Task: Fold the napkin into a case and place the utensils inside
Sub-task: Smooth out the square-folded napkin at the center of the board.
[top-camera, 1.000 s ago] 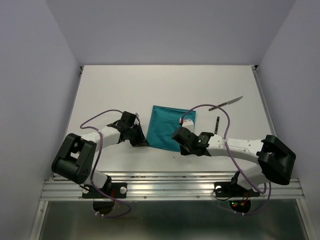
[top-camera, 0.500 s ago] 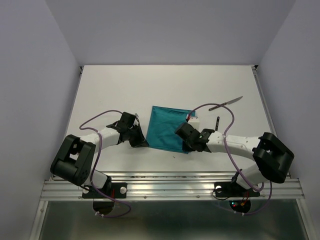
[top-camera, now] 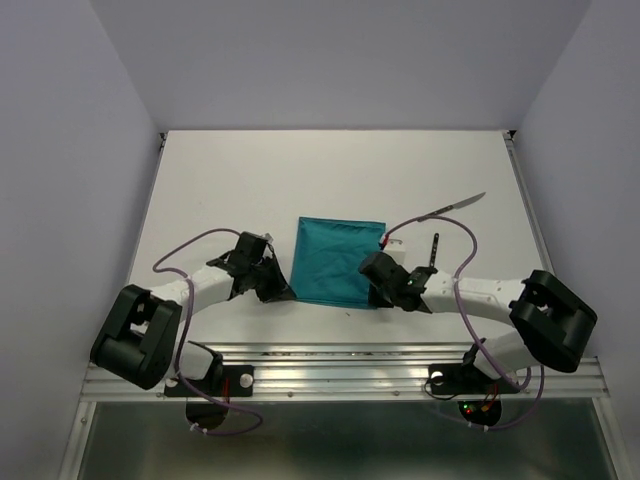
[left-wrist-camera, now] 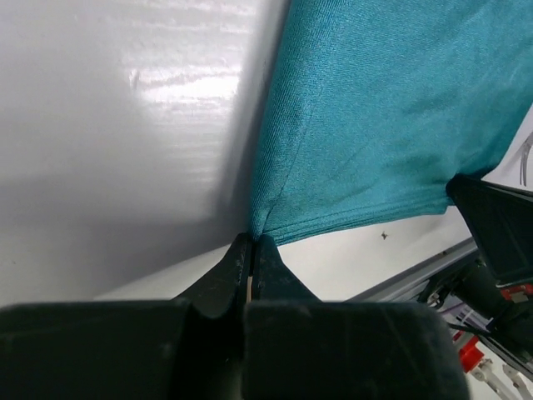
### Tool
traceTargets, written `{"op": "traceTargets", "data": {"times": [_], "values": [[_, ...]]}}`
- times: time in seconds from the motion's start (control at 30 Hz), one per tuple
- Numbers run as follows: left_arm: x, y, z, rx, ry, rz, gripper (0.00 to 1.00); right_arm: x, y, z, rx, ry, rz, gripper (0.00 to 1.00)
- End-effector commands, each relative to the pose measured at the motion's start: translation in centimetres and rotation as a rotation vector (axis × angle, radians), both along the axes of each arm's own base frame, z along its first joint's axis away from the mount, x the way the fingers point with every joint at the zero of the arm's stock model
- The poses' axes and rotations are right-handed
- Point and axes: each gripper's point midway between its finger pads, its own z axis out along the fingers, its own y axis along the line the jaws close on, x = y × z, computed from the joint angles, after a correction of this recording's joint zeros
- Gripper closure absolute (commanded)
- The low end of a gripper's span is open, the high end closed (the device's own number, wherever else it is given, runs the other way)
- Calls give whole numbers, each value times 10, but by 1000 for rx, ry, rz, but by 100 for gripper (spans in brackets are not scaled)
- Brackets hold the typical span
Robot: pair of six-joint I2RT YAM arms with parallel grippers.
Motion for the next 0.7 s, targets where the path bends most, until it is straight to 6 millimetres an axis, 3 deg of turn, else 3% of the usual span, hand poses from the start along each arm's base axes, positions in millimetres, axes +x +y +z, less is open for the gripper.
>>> {"op": "traceTargets", "data": {"times": [0.0, 0.03, 0.1, 0.13, 0.17, 0.23, 0.3, 0.33, 0.4, 0.53, 0.6, 0.63, 0.67], "values": [[-3, 0, 13, -40, -33, 22, 100, -8, -10, -5, -5, -7, 36, 92], [-3, -1, 19, -47, -45, 19, 98, -2, -6, 0, 11, -41, 47, 91], [2, -1, 28, -43, -74, 8, 80, 3, -6, 5, -10, -78, 82, 91], [3, 0, 32, -33, -79, 5, 60, 7, -7, 8, -32, -98, 99, 90], [10, -2, 42, -33, -109, 3, 51, 11, -5, 12, -37, -113, 104, 90], [16, 3, 50, 5, -135, -2, 41, 20, 1, 26, -29, -151, 114, 89], [31, 2, 68, 20, -186, 1, 39, 27, 8, 40, -14, -188, 122, 87], [32, 3, 70, 32, -189, -12, 34, 31, 10, 47, -7, -207, 123, 85], [42, -1, 82, 29, -218, -26, 33, 37, 15, 61, 11, -236, 120, 84], [65, -10, 86, 29, -241, -41, 35, 63, 9, 76, 62, -240, 49, 83], [85, -22, 102, -2, -279, -52, 43, 77, 6, 81, 85, -233, 13, 83], [93, -27, 106, -14, -293, -51, 56, 82, 6, 80, 111, -210, 7, 83], [106, -34, 109, -22, -302, -54, 63, 101, 0, 91, 145, -217, -37, 83]]}}
